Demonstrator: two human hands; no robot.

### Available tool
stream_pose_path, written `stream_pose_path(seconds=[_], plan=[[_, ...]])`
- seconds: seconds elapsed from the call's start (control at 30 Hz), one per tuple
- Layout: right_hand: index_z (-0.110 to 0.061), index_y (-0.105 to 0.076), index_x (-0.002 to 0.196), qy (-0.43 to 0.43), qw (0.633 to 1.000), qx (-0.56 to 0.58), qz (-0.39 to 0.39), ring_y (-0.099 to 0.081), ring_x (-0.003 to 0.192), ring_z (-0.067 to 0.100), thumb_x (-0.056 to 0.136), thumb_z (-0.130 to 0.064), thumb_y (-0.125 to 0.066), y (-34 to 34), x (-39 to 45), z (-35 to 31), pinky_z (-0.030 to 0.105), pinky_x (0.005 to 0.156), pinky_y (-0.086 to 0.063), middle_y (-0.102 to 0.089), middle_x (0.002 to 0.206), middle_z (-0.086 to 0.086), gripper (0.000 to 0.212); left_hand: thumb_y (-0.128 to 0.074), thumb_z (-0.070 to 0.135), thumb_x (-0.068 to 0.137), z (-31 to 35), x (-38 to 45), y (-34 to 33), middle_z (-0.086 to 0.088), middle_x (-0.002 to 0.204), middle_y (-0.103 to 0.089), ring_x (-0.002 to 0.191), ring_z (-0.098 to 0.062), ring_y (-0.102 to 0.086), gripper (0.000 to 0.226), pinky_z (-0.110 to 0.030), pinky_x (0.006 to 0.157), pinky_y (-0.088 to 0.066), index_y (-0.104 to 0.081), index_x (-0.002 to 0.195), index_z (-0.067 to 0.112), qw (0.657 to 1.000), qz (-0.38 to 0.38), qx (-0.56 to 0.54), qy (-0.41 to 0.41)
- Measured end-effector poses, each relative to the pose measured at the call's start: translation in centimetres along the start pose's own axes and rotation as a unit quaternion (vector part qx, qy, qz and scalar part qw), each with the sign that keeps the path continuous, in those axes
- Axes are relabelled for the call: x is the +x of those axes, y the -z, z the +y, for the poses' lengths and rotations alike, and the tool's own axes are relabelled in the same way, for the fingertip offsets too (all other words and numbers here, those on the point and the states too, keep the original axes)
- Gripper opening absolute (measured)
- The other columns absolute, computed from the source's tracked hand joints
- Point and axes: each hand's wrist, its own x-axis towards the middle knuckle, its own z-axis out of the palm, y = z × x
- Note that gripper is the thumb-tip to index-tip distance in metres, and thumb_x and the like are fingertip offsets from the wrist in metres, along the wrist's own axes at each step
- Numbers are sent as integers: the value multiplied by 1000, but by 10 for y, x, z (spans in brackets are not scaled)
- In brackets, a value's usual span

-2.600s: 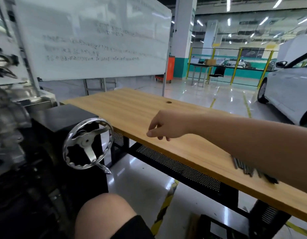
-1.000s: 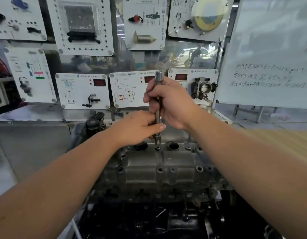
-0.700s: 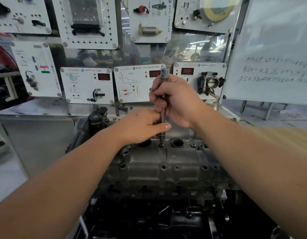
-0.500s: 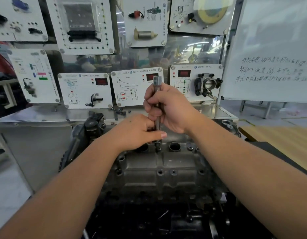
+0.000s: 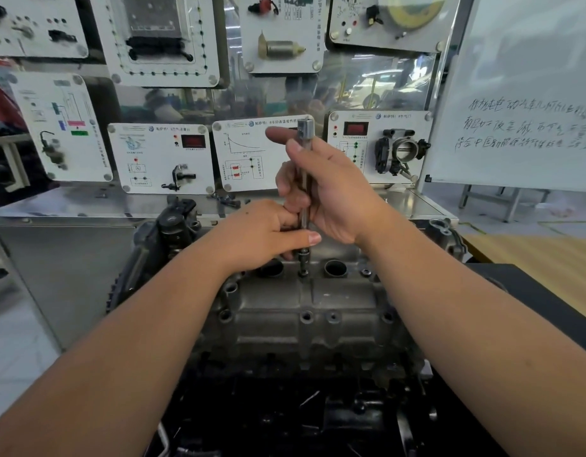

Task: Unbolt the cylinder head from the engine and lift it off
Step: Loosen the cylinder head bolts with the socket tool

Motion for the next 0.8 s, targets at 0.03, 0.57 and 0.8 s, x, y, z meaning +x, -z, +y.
stream_pose_path(seconds=[0.03, 0.57, 0.8], plan=[[-21, -61, 122, 1, 1000, -10, -5, -39, 47, 11, 107, -20, -44, 0, 0, 0, 22, 50, -33, -58, 64, 7, 22, -66, 50, 90, 0, 0, 0, 11, 75, -75, 68, 7, -69, 43, -22, 70, -54, -73, 81, 9, 1000, -4, 11, 0], [-32, -57, 125, 71, 964, -254, 34, -57, 70, 7, 103, -31, -47, 4, -10, 7, 20, 71, -49, -68, 84, -1, 24, -72, 35, 92, 2, -2, 1, 11, 73, -75, 67, 1, -68, 13, -20, 66, -45, -74, 89, 23, 999, -50, 6, 9], [-2, -67, 91, 169, 899, -362, 178, -63, 72, 40, 88, -23, -78, 9, -16, 12, 48, 62, -54, -63, 76, 24, 24, -73, 45, 87, 2, -1, 0, 15, 59, -65, 50, 4, -55, 27, -13, 50, -34, -63, 68, 28, 998, -25, 49, 11]])
